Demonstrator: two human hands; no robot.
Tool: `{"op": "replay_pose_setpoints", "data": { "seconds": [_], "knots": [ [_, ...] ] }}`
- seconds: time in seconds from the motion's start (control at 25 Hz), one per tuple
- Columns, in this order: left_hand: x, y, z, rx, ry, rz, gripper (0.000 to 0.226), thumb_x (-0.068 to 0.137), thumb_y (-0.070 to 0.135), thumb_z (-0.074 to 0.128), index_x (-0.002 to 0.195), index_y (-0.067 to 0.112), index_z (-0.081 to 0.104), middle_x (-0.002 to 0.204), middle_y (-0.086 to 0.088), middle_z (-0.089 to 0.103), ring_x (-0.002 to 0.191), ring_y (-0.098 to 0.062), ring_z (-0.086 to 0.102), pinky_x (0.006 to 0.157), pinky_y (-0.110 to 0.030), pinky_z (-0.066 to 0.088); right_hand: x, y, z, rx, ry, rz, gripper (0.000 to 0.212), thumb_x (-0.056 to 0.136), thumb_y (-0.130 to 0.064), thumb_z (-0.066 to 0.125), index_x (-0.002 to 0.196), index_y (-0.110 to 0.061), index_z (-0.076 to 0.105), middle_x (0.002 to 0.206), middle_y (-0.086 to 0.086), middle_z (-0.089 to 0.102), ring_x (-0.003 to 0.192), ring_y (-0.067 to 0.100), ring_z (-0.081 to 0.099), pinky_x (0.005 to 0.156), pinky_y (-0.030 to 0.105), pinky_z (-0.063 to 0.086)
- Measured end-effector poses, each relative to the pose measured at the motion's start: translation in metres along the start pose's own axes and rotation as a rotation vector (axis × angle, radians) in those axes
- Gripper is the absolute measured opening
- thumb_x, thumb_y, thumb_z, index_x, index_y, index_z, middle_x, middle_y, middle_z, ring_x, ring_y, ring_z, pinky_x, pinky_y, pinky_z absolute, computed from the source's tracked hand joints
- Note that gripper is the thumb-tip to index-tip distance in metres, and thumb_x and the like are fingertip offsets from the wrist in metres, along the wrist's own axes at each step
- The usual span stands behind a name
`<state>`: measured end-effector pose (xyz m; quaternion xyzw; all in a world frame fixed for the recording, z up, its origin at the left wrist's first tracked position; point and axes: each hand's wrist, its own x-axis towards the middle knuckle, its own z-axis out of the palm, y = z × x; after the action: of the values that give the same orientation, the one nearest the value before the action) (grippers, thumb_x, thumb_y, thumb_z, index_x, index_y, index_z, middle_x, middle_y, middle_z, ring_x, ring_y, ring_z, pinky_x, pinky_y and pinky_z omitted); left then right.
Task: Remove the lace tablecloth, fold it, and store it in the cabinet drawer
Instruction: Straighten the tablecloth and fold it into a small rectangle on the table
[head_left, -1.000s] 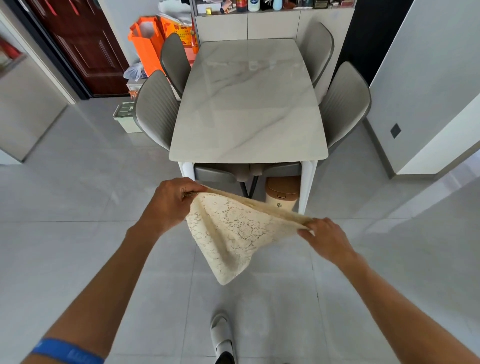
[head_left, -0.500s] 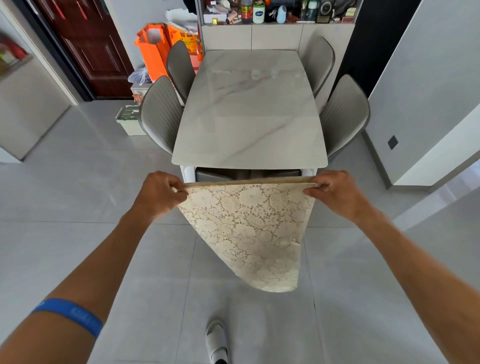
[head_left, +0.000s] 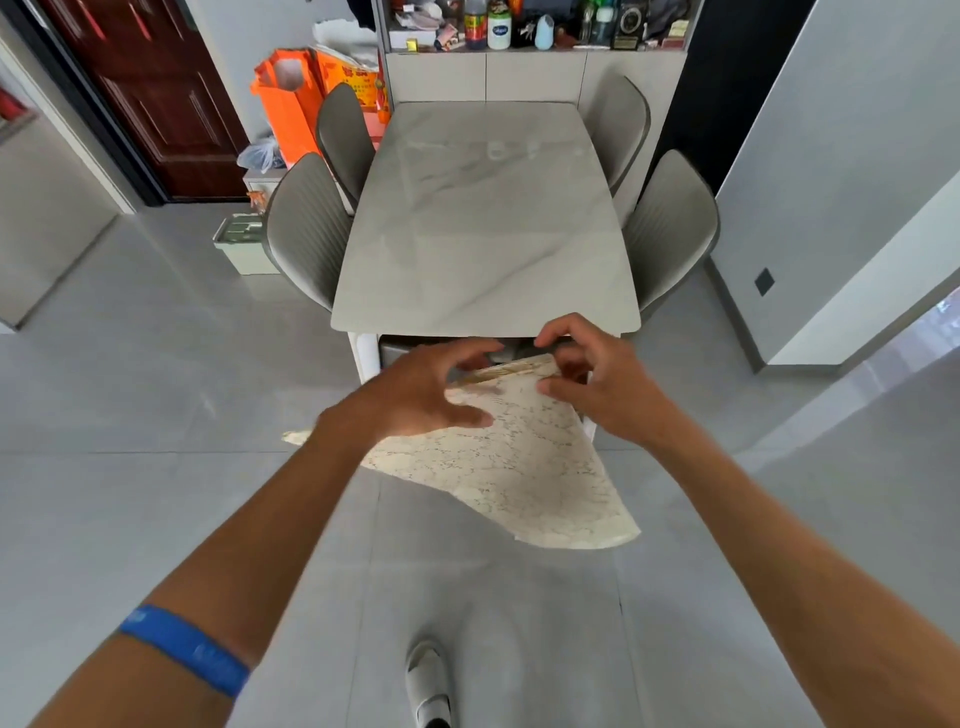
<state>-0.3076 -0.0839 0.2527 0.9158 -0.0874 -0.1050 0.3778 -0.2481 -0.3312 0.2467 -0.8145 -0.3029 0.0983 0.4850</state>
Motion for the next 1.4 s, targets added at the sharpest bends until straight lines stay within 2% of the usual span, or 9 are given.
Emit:
{"op": "replay_pose_setpoints", "data": {
  "seconds": [0.12, 0.2, 0.36, 0.52, 0.68, 0.88, 1.0, 1.28, 1.4],
  "knots": [
    [0.021, 0.022, 0.018, -0.092, 0.100, 0.013, 0.012, 0.082, 0.026, 0.077, 0.093, 0.028, 0.072, 0.065, 0.015, 0.063, 0.055, 0.002, 0.055, 0.055, -0.021, 0.044, 0.000, -0.008, -0.008, 0.113, 0.078, -0.036, 0.037, 0.077, -0.034, 0.076, 0.107, -0.040, 0.055, 0.081, 0.003, 0.073, 0.072, 0.029, 0.065, 0.069, 0.036, 0.055],
    [0.026, 0.025, 0.023, -0.092, 0.130, 0.054, 0.012, 0.086, 0.022, 0.073, 0.086, 0.034, 0.071, 0.052, 0.019, 0.057, 0.044, 0.001, 0.049, 0.046, -0.012, 0.036, -0.004, -0.001, -0.017, 0.185, 0.069, 0.044, 0.034, 0.080, -0.028, 0.078, 0.111, -0.026, 0.063, 0.087, 0.007, 0.074, 0.074, 0.024, 0.068, 0.067, 0.030, 0.056],
    [0.026, 0.026, 0.023, -0.054, 0.057, 0.010, 0.010, 0.081, 0.029, 0.075, 0.087, 0.031, 0.068, 0.071, 0.018, 0.068, 0.060, 0.000, 0.061, 0.055, -0.018, 0.045, -0.012, 0.021, -0.019, 0.189, 0.103, 0.157, 0.037, 0.087, -0.022, 0.071, 0.075, 0.011, 0.059, 0.064, 0.015, 0.050, 0.059, 0.023, 0.041, 0.057, 0.034, 0.035],
    [-0.010, -0.046, 0.013, 0.240, -0.113, -0.318, 0.013, 0.083, 0.024, 0.065, 0.094, 0.026, 0.071, 0.085, 0.009, 0.070, 0.079, -0.012, 0.067, 0.061, -0.027, 0.049, -0.016, 0.034, -0.036, 0.256, 0.268, 0.182, 0.053, 0.085, -0.024, 0.073, 0.084, 0.024, 0.052, 0.071, 0.016, 0.049, 0.067, 0.025, 0.040, 0.064, 0.039, 0.032],
    [-0.045, -0.094, 0.024, 0.159, 0.141, -0.448, 0.021, 0.096, 0.018, 0.051, 0.081, 0.019, 0.065, 0.084, -0.003, 0.069, 0.075, -0.019, 0.067, 0.058, -0.028, 0.042, -0.018, 0.043, -0.040, 0.307, 0.300, 0.234, 0.028, 0.088, -0.016, 0.070, 0.095, 0.011, 0.066, 0.086, 0.039, 0.061, 0.077, 0.026, 0.053, 0.073, 0.040, 0.042],
    [-0.043, -0.097, 0.014, -0.111, 0.384, -0.319, 0.016, 0.091, 0.011, 0.061, 0.079, 0.020, 0.067, 0.075, 0.004, 0.069, 0.074, -0.012, 0.064, 0.063, -0.024, 0.046, -0.016, 0.048, -0.036, 0.235, 0.135, 0.280, 0.009, 0.088, -0.023, 0.071, 0.092, -0.026, 0.078, 0.091, 0.004, 0.078, 0.082, 0.013, 0.071, 0.073, 0.019, 0.054],
    [-0.054, -0.098, 0.003, -0.356, 0.459, -0.293, 0.022, 0.081, 0.004, 0.075, 0.083, 0.025, 0.073, 0.076, 0.012, 0.074, 0.071, 0.002, 0.066, 0.063, -0.007, 0.046, -0.021, 0.057, -0.036, 0.274, 0.221, 0.298, 0.008, 0.084, -0.026, 0.074, 0.086, -0.021, 0.079, 0.087, 0.011, 0.073, 0.080, 0.019, 0.062, 0.077, 0.030, 0.048],
    [-0.052, -0.101, 0.041, -0.600, 0.574, -0.490, 0.014, 0.080, 0.025, 0.078, 0.092, 0.029, 0.070, 0.085, 0.010, 0.075, 0.076, -0.007, 0.068, 0.061, -0.019, 0.050, -0.023, 0.050, -0.043, 0.282, 0.234, 0.279, 0.019, 0.077, -0.036, 0.076, 0.086, -0.020, 0.080, 0.084, 0.028, 0.068, 0.075, 0.022, 0.057, 0.074, 0.037, 0.043],
    [-0.040, -0.093, 0.046, -0.821, 0.644, -0.469, 0.010, 0.088, 0.021, 0.071, 0.096, 0.028, 0.071, 0.092, 0.005, 0.076, 0.088, -0.019, 0.072, 0.064, -0.025, 0.057, -0.016, 0.052, -0.050, -0.059, 0.290, 0.248, 0.011, 0.085, -0.034, 0.073, 0.084, -0.025, 0.078, 0.066, 0.006, 0.070, 0.057, 0.009, 0.054, 0.061, 0.029, 0.043]
  ]
}}
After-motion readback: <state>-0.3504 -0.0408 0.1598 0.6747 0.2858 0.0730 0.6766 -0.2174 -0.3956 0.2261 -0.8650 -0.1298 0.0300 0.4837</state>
